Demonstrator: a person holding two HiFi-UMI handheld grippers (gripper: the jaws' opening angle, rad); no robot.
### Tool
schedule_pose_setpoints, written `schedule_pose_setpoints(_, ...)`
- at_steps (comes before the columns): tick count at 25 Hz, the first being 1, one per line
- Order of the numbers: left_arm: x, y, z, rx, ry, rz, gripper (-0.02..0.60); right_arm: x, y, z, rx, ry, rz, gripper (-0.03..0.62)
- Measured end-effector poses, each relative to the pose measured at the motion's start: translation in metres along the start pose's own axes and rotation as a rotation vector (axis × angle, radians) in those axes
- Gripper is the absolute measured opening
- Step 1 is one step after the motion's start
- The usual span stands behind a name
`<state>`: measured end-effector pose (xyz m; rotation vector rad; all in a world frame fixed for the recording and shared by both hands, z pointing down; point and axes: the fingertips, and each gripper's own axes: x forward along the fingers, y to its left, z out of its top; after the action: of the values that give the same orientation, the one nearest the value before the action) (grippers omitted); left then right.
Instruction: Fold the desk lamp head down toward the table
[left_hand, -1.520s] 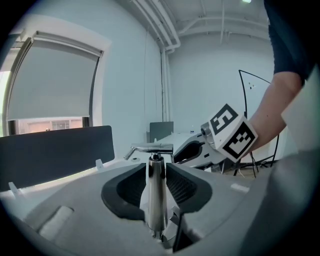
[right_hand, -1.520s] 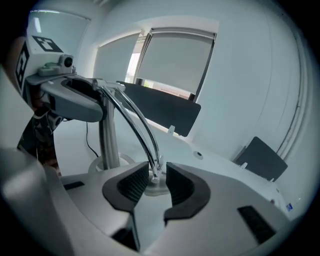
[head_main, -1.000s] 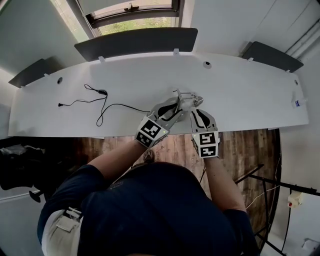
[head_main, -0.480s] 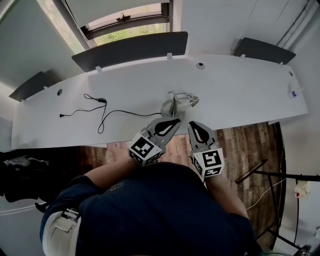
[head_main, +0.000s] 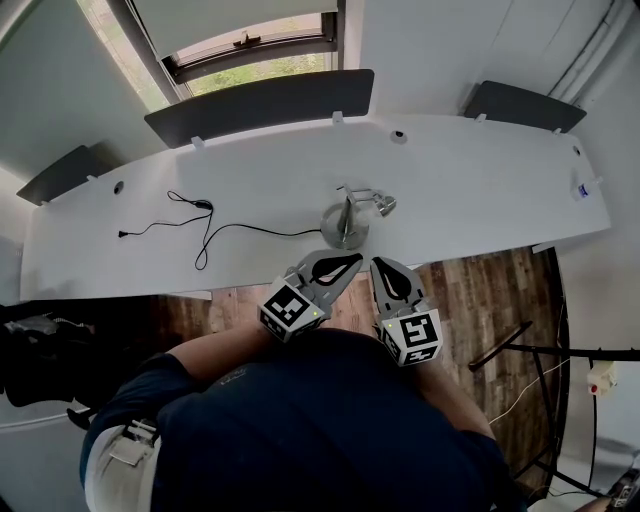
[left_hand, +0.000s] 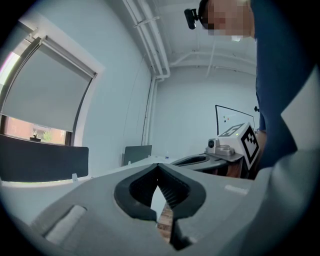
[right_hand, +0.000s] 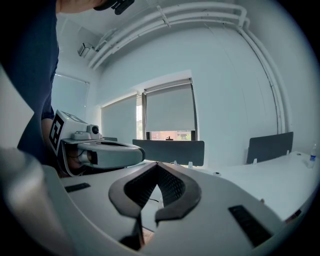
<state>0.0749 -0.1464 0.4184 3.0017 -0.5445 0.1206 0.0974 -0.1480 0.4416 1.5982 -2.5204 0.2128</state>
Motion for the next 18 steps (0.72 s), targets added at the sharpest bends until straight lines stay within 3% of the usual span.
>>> schedule_pose_setpoints(11, -0.009, 0.003, 0.002, -0.009, -0.009, 0.009, 0.006, 0.006, 0.007, 0.0, 0.0, -0.001, 0.012, 0.011)
schedule_pose_setpoints(18, -0.014, 0.007, -0.005, 0.025, -0.007, 0.021, 0.006, 0.008, 0.01, -0.002, 0.008, 0.012, 0.012, 0.011)
